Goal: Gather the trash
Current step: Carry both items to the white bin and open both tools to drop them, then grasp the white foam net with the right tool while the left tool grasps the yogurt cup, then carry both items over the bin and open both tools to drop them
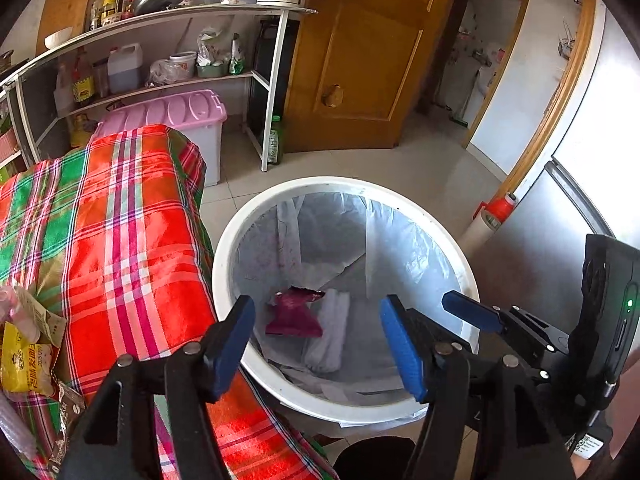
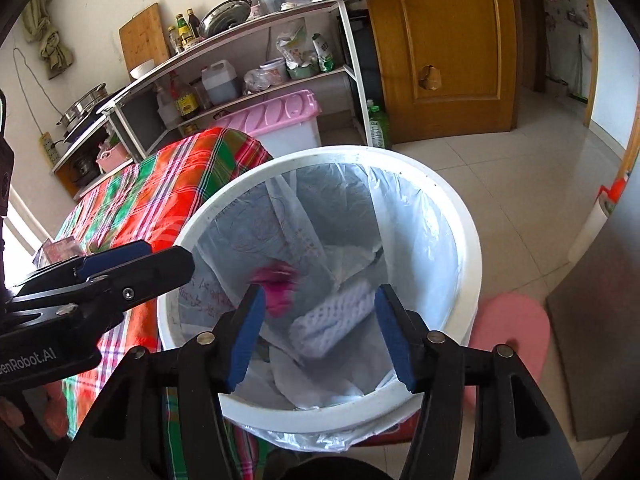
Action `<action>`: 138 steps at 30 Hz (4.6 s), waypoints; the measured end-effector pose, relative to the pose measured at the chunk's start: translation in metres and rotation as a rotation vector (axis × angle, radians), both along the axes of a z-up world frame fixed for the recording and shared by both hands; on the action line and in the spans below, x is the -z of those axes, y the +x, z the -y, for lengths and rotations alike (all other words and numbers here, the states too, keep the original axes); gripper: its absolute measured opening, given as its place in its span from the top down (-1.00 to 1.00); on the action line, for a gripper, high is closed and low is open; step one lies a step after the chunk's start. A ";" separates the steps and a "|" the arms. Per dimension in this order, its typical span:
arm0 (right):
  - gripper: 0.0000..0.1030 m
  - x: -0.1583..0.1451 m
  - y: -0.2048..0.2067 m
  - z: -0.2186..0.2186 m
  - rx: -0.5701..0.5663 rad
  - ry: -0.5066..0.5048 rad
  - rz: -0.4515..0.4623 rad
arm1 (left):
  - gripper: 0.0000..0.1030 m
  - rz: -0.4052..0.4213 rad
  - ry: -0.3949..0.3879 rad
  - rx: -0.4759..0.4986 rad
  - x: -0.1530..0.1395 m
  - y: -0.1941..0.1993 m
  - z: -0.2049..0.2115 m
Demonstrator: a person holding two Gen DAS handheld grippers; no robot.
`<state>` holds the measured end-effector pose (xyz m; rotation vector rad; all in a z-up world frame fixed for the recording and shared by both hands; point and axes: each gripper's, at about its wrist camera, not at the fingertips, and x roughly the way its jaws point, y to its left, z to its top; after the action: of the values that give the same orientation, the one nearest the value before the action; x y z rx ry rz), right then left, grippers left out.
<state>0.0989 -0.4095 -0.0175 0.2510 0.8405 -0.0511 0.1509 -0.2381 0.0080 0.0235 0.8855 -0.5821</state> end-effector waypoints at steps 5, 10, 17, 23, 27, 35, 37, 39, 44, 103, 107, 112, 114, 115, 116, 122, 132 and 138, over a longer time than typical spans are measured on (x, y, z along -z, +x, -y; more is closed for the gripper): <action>-0.12 -0.006 -0.009 -0.002 0.024 0.006 0.021 | -0.36 0.025 -0.024 -0.035 -0.011 -0.008 -0.021; -0.12 -0.017 -0.021 -0.010 0.032 0.029 0.061 | -0.36 0.070 -0.028 -0.084 -0.021 -0.024 -0.051; -0.12 -0.033 -0.033 -0.042 -0.023 0.054 0.105 | -0.36 0.106 -0.056 -0.170 -0.029 -0.050 -0.106; -0.12 -0.036 -0.036 -0.083 -0.100 0.061 0.109 | -0.39 0.125 -0.085 -0.284 -0.034 -0.063 -0.164; -0.12 -0.036 -0.036 -0.113 -0.163 0.058 0.107 | -0.42 0.123 -0.083 -0.378 -0.031 -0.068 -0.205; -0.12 -0.029 -0.026 -0.164 -0.257 0.042 0.081 | -0.48 0.127 -0.065 -0.533 -0.016 -0.078 -0.281; -0.12 -0.026 -0.023 -0.175 -0.280 0.040 0.072 | -0.49 0.128 -0.055 -0.563 -0.012 -0.081 -0.295; -0.12 -0.023 -0.019 -0.186 -0.298 0.034 0.060 | -0.55 0.122 -0.065 -0.583 -0.008 -0.083 -0.309; -0.12 -0.020 -0.009 -0.219 -0.370 0.019 0.053 | -0.55 0.106 -0.075 -0.626 -0.002 -0.080 -0.334; 0.61 -0.016 0.001 -0.298 -0.605 0.116 0.068 | 0.01 0.068 -0.070 -0.568 -0.004 -0.064 -0.333; 0.61 -0.022 -0.006 -0.280 -0.563 0.140 0.084 | 0.01 0.089 -0.075 -0.538 -0.012 -0.070 -0.319; 0.61 -0.029 -0.015 -0.254 -0.499 0.155 0.107 | 0.01 0.115 -0.082 -0.485 -0.023 -0.072 -0.294; 0.61 -0.031 -0.017 -0.243 -0.472 0.164 0.116 | 0.01 0.121 -0.087 -0.465 -0.026 -0.072 -0.283; 0.61 -0.032 -0.018 -0.237 -0.459 0.170 0.119 | 0.01 0.125 -0.088 -0.455 -0.027 -0.072 -0.278; 0.61 -0.033 -0.020 -0.231 -0.446 0.171 0.124 | 0.01 0.127 -0.090 -0.445 -0.028 -0.072 -0.273; 0.61 -0.039 -0.027 -0.203 -0.386 0.173 0.144 | 0.01 0.140 -0.086 -0.391 -0.033 -0.070 -0.241; 0.61 -0.050 -0.037 -0.146 -0.265 0.166 0.186 | 0.01 0.164 -0.067 -0.273 -0.041 -0.068 -0.174; 0.61 -0.049 -0.040 -0.103 -0.180 0.158 0.184 | 0.01 0.159 -0.053 -0.184 -0.041 -0.060 -0.126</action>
<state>0.0593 -0.3067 0.0319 0.3230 0.6813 0.2046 0.0906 -0.1117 0.0490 -0.0587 0.7089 -0.4250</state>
